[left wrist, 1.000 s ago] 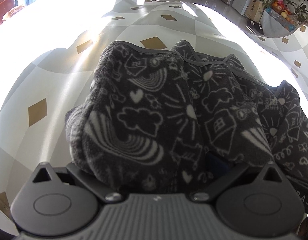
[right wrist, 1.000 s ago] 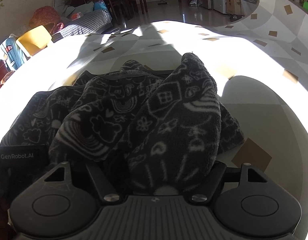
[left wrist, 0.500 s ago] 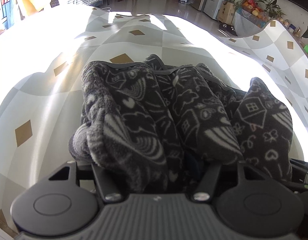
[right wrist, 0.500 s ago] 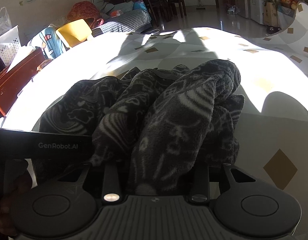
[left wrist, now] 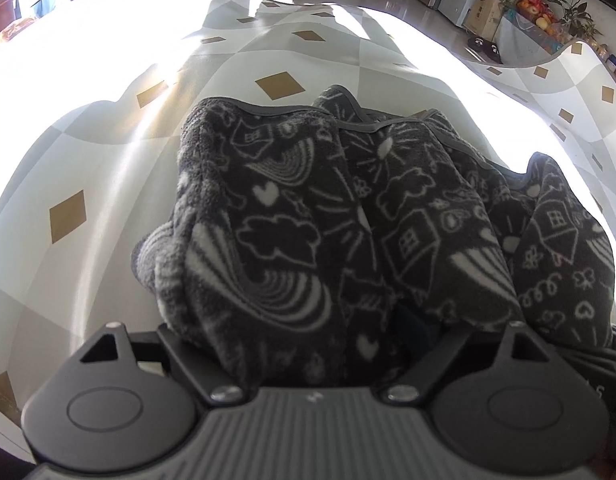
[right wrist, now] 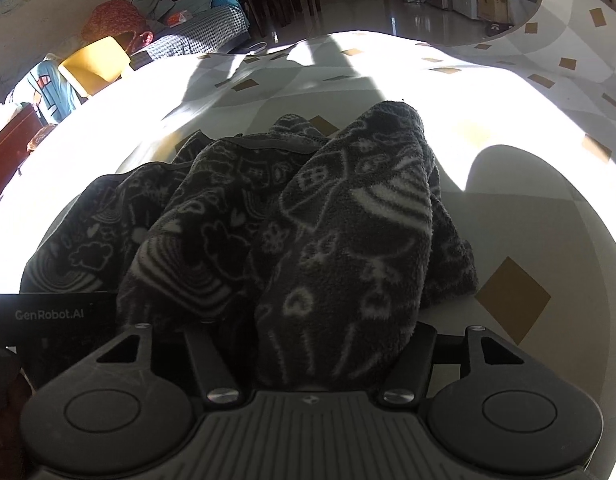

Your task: Fold clothes

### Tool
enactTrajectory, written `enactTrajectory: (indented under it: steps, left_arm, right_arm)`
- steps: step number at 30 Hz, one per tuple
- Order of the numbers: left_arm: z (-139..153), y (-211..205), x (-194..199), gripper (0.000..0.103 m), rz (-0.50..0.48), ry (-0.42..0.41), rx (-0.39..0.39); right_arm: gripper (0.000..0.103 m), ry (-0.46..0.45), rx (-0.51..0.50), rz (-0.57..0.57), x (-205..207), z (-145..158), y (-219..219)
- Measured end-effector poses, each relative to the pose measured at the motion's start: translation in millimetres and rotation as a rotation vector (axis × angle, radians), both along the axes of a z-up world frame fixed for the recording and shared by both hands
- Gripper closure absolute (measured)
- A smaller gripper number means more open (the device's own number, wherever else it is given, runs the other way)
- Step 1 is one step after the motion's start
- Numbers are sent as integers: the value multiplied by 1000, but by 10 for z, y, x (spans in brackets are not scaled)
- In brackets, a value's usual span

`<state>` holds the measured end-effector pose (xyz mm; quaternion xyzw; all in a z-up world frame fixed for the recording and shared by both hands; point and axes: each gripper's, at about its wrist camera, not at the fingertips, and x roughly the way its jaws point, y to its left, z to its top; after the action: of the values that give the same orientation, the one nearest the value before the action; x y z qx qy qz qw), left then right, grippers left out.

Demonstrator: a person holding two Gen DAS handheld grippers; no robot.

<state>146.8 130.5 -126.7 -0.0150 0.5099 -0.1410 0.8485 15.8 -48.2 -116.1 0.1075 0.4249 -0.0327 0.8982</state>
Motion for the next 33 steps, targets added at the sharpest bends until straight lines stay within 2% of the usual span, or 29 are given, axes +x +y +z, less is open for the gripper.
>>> enactTrajectory:
  steps: [5, 9, 14, 16, 21, 23, 25, 26, 27, 29, 33]
  left_arm:
    - [-28, 11, 62, 5, 23, 6, 20]
    - [-57, 44, 120, 2, 57, 26, 13]
    - [-81, 29, 159, 0, 61, 22, 25]
    - [-85, 12, 161, 0, 59, 18, 35]
    - [-97, -62, 158, 0, 54, -5, 60]
    - [-103, -97, 152, 0, 46, -14, 63]
    - [-100, -132, 148, 4, 33, -23, 61]
    - [-90, -169, 136, 12, 10, -34, 55]
    - [-78, -212, 120, 17, -18, -46, 48]
    - [-59, -265, 92, 35, -52, -58, 30]
    - [-33, -254, 47, 42, -70, -64, -6]
  right_arm:
    - [43, -12, -91, -38, -8, 64, 7]
    - [40, -6, -134, -79, 15, 80, -27]
    - [34, 5, -78, -146, 56, 17, -159]
    - [26, 11, -27, -177, 72, -42, -233]
    - [22, -25, -53, -161, 87, -87, -170]
    - [28, -39, -59, -126, 103, -95, -115]
    - [48, -55, -53, -77, 118, -99, -59]
    - [55, -63, -50, -53, 125, -101, -31]
    - [58, -72, -46, -28, 133, -103, -3]
    - [63, -87, -39, 20, 147, -107, 52]
    - [65, -80, 35, 77, 120, -106, 93]
